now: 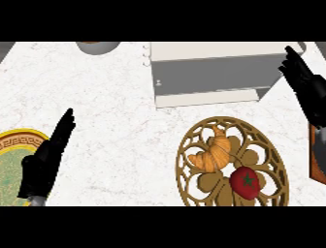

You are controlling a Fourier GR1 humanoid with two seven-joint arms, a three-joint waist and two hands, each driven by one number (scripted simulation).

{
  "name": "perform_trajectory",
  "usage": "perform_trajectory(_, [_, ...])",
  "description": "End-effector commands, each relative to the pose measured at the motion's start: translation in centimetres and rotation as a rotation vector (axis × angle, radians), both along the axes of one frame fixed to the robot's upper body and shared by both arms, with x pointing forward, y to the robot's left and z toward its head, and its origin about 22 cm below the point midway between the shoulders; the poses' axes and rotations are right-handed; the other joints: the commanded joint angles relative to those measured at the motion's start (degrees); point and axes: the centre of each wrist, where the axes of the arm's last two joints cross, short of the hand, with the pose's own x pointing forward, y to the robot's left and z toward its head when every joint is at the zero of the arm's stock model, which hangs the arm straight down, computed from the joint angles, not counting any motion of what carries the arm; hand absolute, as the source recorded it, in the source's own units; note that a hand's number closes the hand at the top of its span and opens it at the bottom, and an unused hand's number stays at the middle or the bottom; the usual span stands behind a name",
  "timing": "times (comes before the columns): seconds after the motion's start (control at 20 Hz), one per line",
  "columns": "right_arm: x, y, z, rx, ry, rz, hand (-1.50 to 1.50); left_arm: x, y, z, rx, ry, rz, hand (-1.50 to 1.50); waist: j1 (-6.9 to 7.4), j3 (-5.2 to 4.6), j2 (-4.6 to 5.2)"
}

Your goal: Pick the tomato from the placemat and place it in the tiered shelf

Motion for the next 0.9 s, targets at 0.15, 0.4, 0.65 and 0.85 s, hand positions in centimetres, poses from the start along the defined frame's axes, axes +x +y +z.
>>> perform_trajectory(0.15, [-5.2,-4.9,0.0,-0.123,-0.119,-0.504,1.5,-1.8,3.6,-2.9,-0.084,0.18,0.23,0.0,-8.4,0.52,-0.57])
perform_trajectory(0.4, [-12.3,-11.9,-6.5,-0.192,0.23,-1.013,1.5,-3.7,4.5,-4.5,-0.199,0.311,0.331,0.0,-13.69,0.27,-0.42])
perform_trajectory(0.65, [-18.7,-6.2,-8.4,-0.121,0.136,-1.03,-1.5,-3.6,5.3,-4.8,-0.26,0.338,0.31,0.0,-10.5,0.51,-0.11])
perform_trajectory(0.85, [-22.8,-2.0,-6.5,-0.114,0.119,-0.91,-1.5,-2.3,6.8,-3.4,-0.254,0.322,0.28,0.0,-8.27,0.59,0.37])
